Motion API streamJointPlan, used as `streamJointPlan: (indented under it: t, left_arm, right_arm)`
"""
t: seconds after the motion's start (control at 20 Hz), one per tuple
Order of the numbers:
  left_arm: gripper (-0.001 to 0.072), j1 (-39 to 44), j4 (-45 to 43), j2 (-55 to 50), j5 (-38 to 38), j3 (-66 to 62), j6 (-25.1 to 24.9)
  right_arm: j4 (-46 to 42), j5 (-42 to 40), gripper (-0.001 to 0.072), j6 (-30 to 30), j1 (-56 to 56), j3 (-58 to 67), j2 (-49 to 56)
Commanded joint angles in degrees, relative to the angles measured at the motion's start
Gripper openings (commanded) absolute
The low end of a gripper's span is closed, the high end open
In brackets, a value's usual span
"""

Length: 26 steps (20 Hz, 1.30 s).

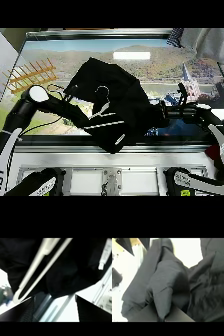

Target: Fold the clothes and pants, and hang the long-sleeved shirts on hangers.

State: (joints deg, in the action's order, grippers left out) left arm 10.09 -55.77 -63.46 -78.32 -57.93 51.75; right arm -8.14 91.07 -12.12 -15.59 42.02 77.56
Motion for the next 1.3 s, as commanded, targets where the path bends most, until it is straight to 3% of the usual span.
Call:
streamJointPlan:
  t: [0.0,0.15,0.3,0.45,0.65,0.75,0.9,1.1,1.25]
  left_arm:
    - [0.0511,-6.25,-0.15,4.92,5.44,-0.02,8.0]
    - [0.051,-12.85,-0.17,8.44,6.6,0.02,13.86]
    - [0.0511,-14.36,-0.02,11.54,7.98,3.56,20.39]
    - [0.0514,-9.9,0.28,13.66,11.67,12.09,30.99]
    - [0.0514,1.75,3.76,10.93,21.33,20.98,38.86]
    - [0.0513,7.34,11.45,6.99,29.86,23.26,39.06]
    - [0.0513,13.33,18.56,0.07,36.61,23.56,38.91]
    - [0.0513,17.57,31.15,-6.62,40.52,23.52,34.32]
    - [0.0513,19.96,34.53,-9.77,41.53,22.49,33.51]
  right_arm:
    - [7.56,-3.5,0.0004,0.48,-0.04,0.09,-3.23]
    - [12.94,-6.51,0.0004,2.58,-0.04,0.92,-7.48]
    - [13.42,-11.21,0.0004,4.9,-0.04,2.47,-12.35]
    - [13.35,-14.62,0.0004,4.9,-0.04,2.62,-16.04]
    - [13.33,-14.75,0.0004,6.19,-0.02,2.6,-16.65]
    - [13.33,-14.75,0.0004,6.19,-0.02,2.6,-16.65]
    - [13.33,-14.75,0.0004,6.19,-0.02,2.6,-16.7]
    - [13.31,-14.78,0.0004,6.16,-0.02,2.6,-16.7]
    - [13.33,-14.8,0.0004,6.16,-0.02,2.6,-16.7]
